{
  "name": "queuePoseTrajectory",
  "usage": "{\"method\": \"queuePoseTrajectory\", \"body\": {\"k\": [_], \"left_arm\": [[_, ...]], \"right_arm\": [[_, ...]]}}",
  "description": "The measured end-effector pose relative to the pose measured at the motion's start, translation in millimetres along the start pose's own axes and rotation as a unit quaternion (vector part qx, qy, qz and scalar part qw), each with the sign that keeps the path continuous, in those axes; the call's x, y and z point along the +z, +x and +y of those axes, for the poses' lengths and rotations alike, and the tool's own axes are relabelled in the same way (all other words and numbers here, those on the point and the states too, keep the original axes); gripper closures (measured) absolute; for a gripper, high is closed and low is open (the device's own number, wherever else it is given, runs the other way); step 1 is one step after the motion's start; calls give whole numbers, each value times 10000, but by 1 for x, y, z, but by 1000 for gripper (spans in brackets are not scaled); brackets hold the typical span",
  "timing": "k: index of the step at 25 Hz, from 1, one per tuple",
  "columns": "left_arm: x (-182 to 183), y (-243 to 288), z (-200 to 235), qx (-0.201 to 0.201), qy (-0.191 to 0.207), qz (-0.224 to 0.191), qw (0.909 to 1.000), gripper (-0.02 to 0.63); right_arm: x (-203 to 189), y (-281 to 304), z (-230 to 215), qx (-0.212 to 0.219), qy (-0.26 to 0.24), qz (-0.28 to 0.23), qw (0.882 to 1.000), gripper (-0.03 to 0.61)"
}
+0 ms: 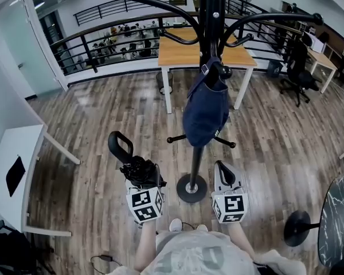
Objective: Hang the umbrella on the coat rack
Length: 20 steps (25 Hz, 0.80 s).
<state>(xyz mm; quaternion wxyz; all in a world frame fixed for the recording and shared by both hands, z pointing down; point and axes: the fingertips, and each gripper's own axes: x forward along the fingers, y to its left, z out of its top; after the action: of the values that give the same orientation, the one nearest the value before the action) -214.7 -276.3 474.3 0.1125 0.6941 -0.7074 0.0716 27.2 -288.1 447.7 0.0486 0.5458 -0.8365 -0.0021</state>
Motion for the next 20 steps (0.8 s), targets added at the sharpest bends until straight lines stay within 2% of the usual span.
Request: {"method": "queuePoseTrajectory", "body": {"k": [5,9,16,20], "left_arm": [[35,15,10,196,320,-114,9992,333],[73,21,13,157,431,-370,9983,333],[157,39,26,114,669,-793,9945,333],[211,47,25,-19,935,-949,9911,333]], "right_arm": [[-4,1,22,276,63,48,9996,548],[-5,-1,31,382,83,96,9992,548],[-4,-2,36,399,152,68,9991,548],[-3,-2,36,405,188,48,9990,548]]}}
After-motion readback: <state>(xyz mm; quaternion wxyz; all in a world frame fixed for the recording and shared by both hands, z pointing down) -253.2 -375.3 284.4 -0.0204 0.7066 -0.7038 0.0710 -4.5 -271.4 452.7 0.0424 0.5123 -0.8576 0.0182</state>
